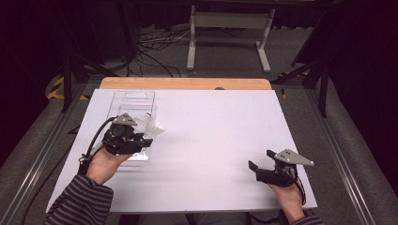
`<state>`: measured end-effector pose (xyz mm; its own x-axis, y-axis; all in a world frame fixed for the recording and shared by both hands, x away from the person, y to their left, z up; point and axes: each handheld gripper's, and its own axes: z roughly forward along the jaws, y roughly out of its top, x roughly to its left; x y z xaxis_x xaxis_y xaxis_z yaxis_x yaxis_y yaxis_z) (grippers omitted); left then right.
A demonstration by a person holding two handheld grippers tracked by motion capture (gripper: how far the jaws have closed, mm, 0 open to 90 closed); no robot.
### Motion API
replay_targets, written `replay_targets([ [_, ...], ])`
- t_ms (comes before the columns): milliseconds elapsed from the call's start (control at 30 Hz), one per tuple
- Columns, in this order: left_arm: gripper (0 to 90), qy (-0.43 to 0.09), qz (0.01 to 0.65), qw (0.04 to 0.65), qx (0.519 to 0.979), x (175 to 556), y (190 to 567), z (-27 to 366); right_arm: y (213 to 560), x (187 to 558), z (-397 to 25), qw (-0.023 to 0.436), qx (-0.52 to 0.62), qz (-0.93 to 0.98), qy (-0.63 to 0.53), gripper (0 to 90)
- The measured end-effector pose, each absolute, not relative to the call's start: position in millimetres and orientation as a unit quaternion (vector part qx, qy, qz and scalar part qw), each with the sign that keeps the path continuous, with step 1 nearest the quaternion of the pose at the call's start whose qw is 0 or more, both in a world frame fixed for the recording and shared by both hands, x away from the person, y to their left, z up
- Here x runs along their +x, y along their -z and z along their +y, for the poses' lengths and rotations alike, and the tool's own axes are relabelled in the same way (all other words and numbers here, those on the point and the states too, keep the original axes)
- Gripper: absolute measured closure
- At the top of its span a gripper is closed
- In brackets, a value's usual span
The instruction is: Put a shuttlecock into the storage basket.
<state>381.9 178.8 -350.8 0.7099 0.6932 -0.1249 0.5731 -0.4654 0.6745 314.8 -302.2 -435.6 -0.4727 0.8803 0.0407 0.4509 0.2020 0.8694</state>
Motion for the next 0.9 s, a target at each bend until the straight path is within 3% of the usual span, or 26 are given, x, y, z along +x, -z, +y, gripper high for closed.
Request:
replay_targets([
  [900,64.7,-0.091,0.437,0.342,0.827,422,350,206,436,317,-302,0.242,0.453,0.736,-0.441,13.8],
])
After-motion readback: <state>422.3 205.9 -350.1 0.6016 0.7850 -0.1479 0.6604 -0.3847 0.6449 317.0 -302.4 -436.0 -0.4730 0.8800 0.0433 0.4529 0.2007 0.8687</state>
